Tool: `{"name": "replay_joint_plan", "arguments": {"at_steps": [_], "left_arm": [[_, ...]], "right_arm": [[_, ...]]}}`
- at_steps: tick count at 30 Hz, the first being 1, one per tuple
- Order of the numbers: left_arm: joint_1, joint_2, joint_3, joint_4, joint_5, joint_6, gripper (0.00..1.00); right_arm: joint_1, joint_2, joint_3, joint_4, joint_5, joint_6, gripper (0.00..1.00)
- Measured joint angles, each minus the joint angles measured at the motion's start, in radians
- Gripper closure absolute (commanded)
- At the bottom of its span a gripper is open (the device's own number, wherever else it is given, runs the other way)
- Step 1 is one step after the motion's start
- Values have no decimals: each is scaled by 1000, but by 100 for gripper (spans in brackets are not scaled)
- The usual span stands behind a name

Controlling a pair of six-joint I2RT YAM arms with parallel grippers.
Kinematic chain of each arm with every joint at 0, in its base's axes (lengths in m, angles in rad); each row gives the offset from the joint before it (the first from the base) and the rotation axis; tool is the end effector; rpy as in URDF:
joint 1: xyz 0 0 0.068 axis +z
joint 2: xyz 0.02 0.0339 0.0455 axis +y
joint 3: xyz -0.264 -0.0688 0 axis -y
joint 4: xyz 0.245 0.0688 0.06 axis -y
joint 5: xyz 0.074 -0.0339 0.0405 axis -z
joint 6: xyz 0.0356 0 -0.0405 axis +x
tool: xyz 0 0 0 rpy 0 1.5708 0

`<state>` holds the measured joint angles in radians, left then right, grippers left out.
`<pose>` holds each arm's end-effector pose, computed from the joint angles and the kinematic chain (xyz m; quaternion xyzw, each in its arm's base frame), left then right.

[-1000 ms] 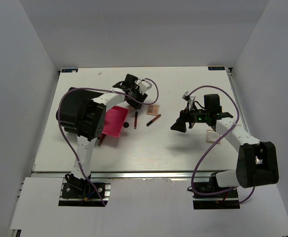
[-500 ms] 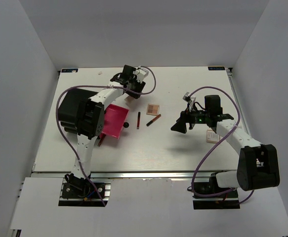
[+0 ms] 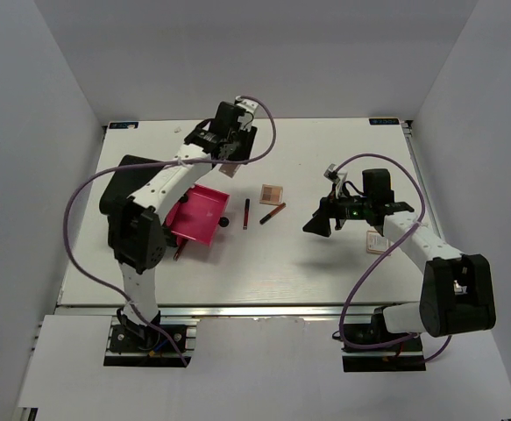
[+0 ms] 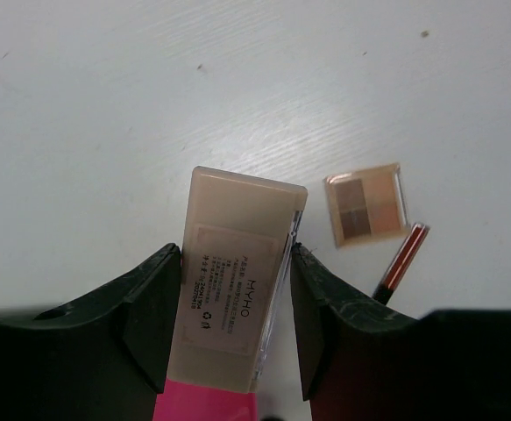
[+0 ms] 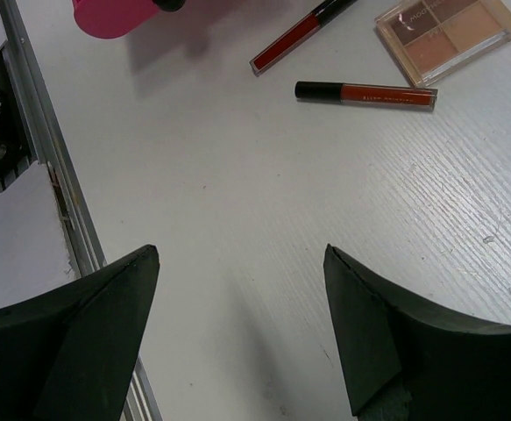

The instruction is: Organize the makeup

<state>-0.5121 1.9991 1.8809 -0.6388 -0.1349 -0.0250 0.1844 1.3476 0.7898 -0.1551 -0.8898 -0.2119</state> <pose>0.4029 -0.2210 0.3093 0.1951 0.8957 -0.0451 0.3971 0.2644 0.0775 0.2291 -0.3371 0.7696 0.3862 0.3808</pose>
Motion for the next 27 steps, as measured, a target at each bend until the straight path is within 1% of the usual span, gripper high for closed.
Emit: {"name": "replay_joint_plan", "arguments": {"at_steps": [6,10,15,21,22,25,27], "left_arm": [[-18,-235,-187,-38,-111,-97,100],[-21,-330,-346,-26,-186,-156,100],[-21,-344,-480,-31,-263,-176,100],[-20,-344,-563,-18,-306,-183,100],[-20,-344,-572,-14,-308,-184,92],[-20,-344,-584,-10,-308,-190,60],[-20,-344,-584,-1,-309,-194,49]], "right_arm": [[0,12,0,0,0,0,19],[0,22,1,0,0,2,19],[0,22,2,0,0,2,19],[0,22,6,1,0,5,18],[0,22,6,0,0,6,18],[0,22,7,0,1,7,15],[0,22,9,-1,3,7,14]]}}
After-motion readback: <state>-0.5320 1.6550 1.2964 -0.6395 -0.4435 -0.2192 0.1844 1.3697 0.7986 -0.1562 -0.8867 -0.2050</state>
